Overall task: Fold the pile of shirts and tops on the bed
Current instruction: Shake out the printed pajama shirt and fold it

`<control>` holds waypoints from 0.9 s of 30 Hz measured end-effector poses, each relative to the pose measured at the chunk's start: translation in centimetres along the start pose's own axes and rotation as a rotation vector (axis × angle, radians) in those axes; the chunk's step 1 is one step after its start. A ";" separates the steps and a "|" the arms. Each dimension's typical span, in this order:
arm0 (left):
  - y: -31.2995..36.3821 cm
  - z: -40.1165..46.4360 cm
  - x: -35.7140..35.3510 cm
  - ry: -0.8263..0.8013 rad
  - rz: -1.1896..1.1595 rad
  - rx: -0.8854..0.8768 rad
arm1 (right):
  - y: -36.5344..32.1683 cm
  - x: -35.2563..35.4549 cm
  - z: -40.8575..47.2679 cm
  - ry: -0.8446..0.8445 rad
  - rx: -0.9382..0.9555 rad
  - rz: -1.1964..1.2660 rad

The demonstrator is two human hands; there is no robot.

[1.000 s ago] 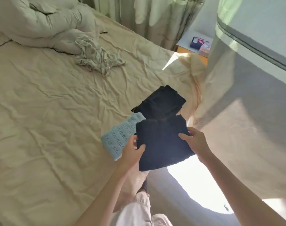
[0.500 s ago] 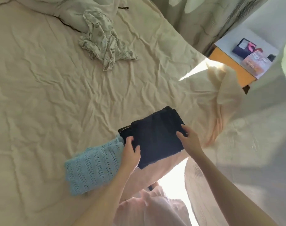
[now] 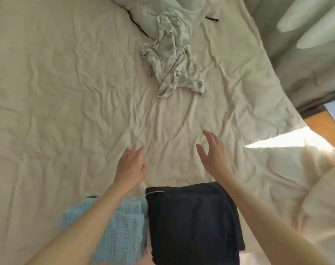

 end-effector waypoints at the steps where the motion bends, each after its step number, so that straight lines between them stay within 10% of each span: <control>1: -0.6 2.6 -0.2 -0.032 0.063 0.002 | -0.3 -1.0 3.1 -0.038 0.037 -0.070; 15: -6.9 26.4 -3.9 -0.203 0.185 0.137 | -3.6 -11.4 34.3 0.171 0.375 -0.622; 24: -6.8 25.5 -0.8 -0.337 0.044 0.102 | -4.4 -10.9 22.4 0.220 0.355 0.056; 27: -6.1 20.7 2.4 -0.289 -0.545 0.098 | -4.7 -9.6 14.0 0.234 0.336 0.117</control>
Point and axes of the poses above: each hand's wrist, its own z-axis towards the middle knuckle, its own x-axis out of the back of the hand, y = z × x, the point moved 6 cm from there along z, towards the middle knuckle, and after that the axes turned 7 degrees about -y, right-handed, at the moved point
